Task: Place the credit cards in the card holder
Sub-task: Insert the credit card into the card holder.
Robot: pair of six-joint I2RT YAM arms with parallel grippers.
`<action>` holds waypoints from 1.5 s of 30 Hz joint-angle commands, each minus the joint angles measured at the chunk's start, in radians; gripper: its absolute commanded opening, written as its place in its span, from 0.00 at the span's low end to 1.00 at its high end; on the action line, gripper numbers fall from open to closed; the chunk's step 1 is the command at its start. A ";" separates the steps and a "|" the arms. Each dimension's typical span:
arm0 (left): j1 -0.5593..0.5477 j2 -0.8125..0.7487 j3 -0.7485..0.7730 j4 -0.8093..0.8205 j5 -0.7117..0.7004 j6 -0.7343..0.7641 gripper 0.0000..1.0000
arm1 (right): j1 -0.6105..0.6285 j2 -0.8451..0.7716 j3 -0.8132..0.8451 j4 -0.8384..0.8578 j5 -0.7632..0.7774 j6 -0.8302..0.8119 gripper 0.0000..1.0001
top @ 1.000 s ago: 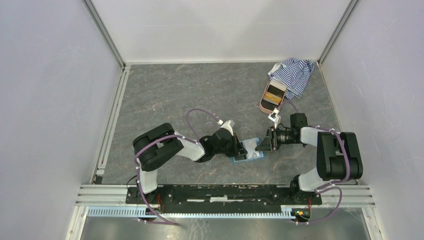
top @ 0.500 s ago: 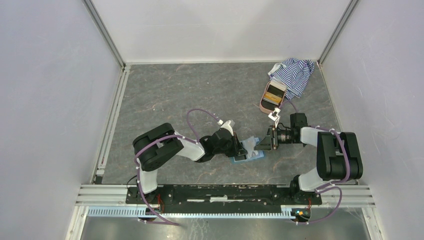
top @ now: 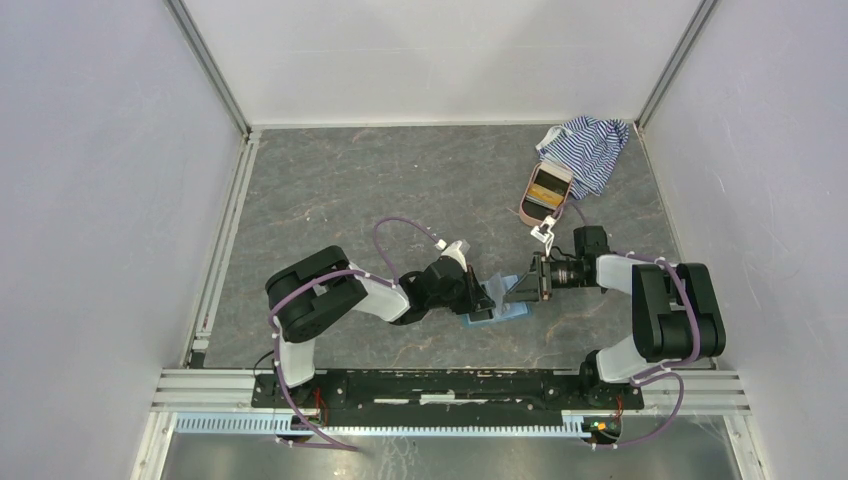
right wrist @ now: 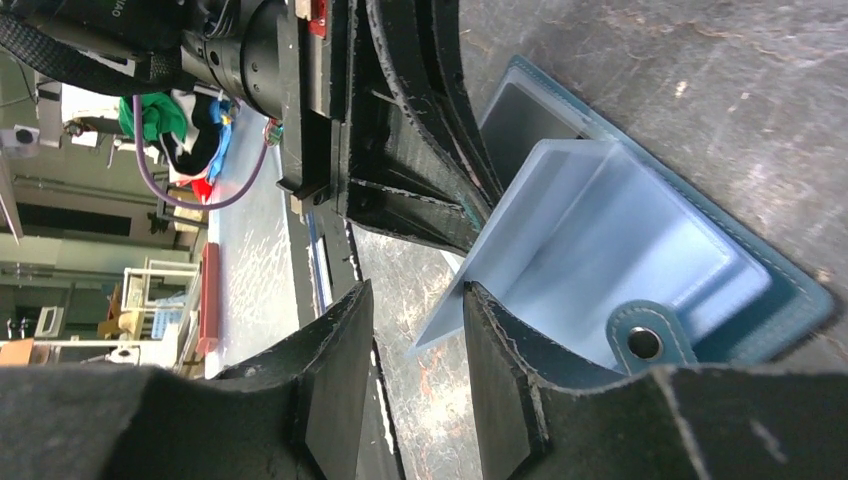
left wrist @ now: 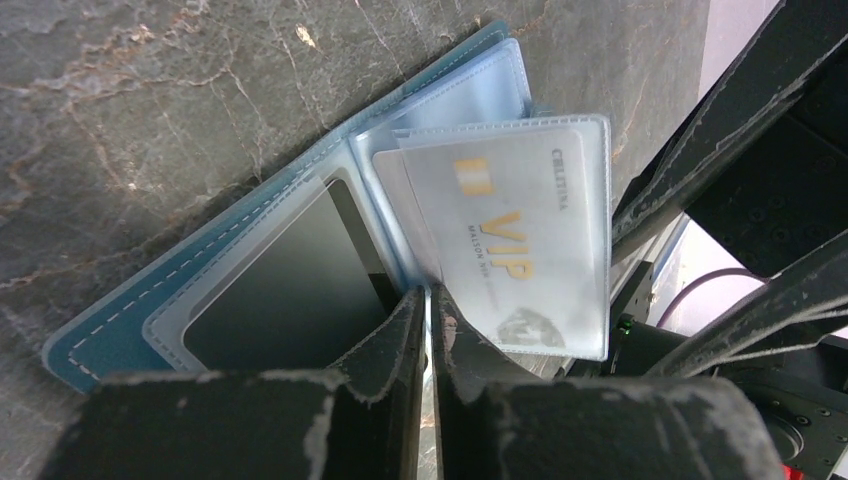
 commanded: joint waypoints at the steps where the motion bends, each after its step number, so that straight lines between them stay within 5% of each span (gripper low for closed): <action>1: -0.008 0.011 -0.014 -0.092 -0.005 -0.018 0.15 | 0.043 0.010 -0.002 0.030 -0.024 0.002 0.44; 10: 0.011 -0.019 -0.059 -0.042 0.008 -0.044 0.20 | 0.085 0.031 0.006 0.032 -0.006 -0.006 0.43; 18: 0.037 -0.043 -0.116 0.039 0.032 -0.088 0.32 | 0.113 0.065 0.014 0.021 -0.011 -0.019 0.31; 26: 0.052 -0.040 -0.143 0.077 0.053 -0.111 0.32 | 0.151 0.085 0.060 -0.088 -0.098 -0.137 0.46; 35: 0.062 -0.038 -0.158 0.084 0.056 -0.124 0.29 | 0.166 0.134 0.113 -0.168 -0.092 -0.228 0.47; 40: 0.072 -0.042 -0.167 0.092 0.063 -0.129 0.29 | 0.179 0.194 0.204 -0.395 -0.094 -0.477 0.48; 45: 0.082 -0.068 -0.175 0.088 0.067 -0.125 0.30 | 0.184 0.331 0.349 -0.809 -0.129 -0.961 0.47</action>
